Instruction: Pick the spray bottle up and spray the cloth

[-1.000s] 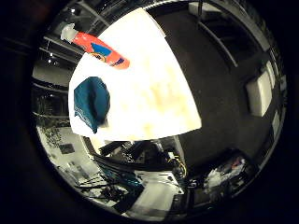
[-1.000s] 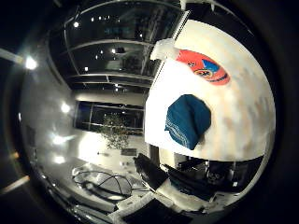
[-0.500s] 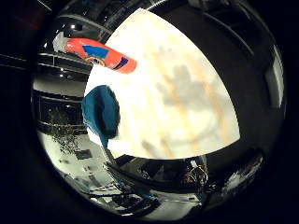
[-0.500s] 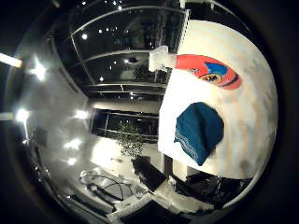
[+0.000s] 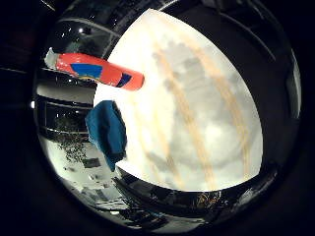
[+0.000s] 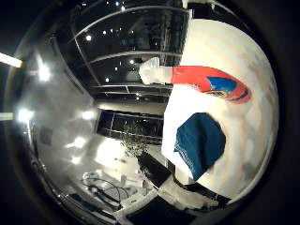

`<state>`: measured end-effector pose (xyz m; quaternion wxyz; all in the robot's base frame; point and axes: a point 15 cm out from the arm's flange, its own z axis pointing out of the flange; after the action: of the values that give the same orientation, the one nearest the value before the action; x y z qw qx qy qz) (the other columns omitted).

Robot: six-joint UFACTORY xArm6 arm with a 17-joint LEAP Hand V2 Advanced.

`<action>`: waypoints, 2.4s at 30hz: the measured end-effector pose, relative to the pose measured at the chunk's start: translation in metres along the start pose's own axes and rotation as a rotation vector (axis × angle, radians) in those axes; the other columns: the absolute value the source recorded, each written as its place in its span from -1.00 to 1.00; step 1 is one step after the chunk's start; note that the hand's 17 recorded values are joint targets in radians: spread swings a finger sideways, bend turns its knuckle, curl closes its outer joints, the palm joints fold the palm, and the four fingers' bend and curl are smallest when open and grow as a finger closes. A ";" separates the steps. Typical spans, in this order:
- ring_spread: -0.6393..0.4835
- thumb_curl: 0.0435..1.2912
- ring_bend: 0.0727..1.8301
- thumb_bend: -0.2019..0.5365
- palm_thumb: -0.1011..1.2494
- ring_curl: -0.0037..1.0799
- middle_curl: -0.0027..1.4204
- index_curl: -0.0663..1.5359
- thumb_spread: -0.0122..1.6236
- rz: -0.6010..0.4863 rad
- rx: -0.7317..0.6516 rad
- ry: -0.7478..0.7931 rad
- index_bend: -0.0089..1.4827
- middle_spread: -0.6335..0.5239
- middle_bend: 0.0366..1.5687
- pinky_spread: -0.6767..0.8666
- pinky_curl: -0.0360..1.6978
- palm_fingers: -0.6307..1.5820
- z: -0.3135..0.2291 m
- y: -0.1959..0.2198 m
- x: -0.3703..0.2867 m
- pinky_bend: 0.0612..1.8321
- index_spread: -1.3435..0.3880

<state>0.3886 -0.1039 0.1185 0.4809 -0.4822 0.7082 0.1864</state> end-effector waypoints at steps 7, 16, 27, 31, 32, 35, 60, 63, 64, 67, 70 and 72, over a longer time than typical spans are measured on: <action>0.50 -0.59 -0.69 -0.53 -0.19 -0.51 -0.52 -0.60 0.22 0.003 -0.032 -0.022 -0.79 0.43 -0.78 0.32 -0.58 -0.38 0.023 -0.009 0.004 -0.65 0.38; 0.50 -0.60 -0.69 -0.53 -0.18 -0.52 -0.52 -0.59 0.23 -0.018 -0.054 -0.043 -0.79 0.43 -0.77 0.31 -0.59 -0.37 0.048 -0.026 -0.002 -0.66 0.38; 0.50 -0.59 -0.69 -0.53 -0.17 -0.52 -0.52 -0.59 0.23 -0.042 -0.086 -0.064 -0.79 0.41 -0.76 0.31 -0.60 -0.34 0.085 -0.048 -0.014 -0.67 0.39; 0.50 -0.59 -0.68 -0.53 -0.16 -0.52 -0.51 -0.58 0.23 -0.052 -0.100 -0.063 -0.78 0.40 -0.74 0.30 -0.60 -0.31 0.106 -0.056 -0.022 -0.69 0.40; 0.49 -0.59 -0.68 -0.52 -0.14 -0.52 -0.51 -0.58 0.23 -0.055 -0.101 -0.061 -0.78 0.38 -0.74 0.30 -0.60 -0.30 0.110 -0.059 -0.023 -0.69 0.41; 0.47 -0.58 -0.63 -0.51 -0.10 -0.51 -0.49 -0.57 0.24 -0.062 -0.112 -0.066 -0.76 0.33 -0.69 0.29 -0.62 -0.18 0.129 -0.065 -0.029 -0.72 0.41; -0.15 -0.18 0.58 -0.48 0.79 0.16 -0.06 -0.01 0.16 -0.181 -0.130 -0.203 0.60 -0.03 0.69 -0.33 0.20 0.63 0.160 -0.094 -0.122 0.26 0.35; -0.15 -0.12 0.59 -0.49 0.78 0.16 -0.08 -0.02 0.15 -0.239 -0.115 -0.203 0.61 -0.03 0.71 -0.33 0.29 0.63 0.145 -0.103 -0.153 0.22 0.35; -0.15 -0.10 0.59 -0.48 0.79 0.15 -0.08 -0.02 0.15 -0.257 -0.123 -0.193 0.61 -0.03 0.71 -0.33 0.32 0.63 0.141 -0.103 -0.161 0.21 0.35; -0.15 -0.04 0.59 -0.49 0.78 0.14 -0.10 -0.03 0.15 -0.305 -0.177 -0.138 0.61 -0.03 0.72 -0.32 0.40 0.63 0.127 -0.096 -0.172 0.18 0.36; -0.15 0.01 0.60 -0.49 0.79 0.14 -0.11 -0.03 0.14 -0.347 -0.226 -0.066 0.63 -0.03 0.73 -0.31 0.47 0.63 0.110 -0.090 -0.183 0.14 0.36; -0.15 0.03 0.60 -0.49 0.78 0.13 -0.12 -0.03 0.14 -0.372 -0.258 -0.014 0.63 -0.03 0.73 -0.31 0.51 0.63 0.099 -0.086 -0.189 0.12 0.36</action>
<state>0.5261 0.0236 0.2522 0.4462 -0.6608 0.5739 0.1869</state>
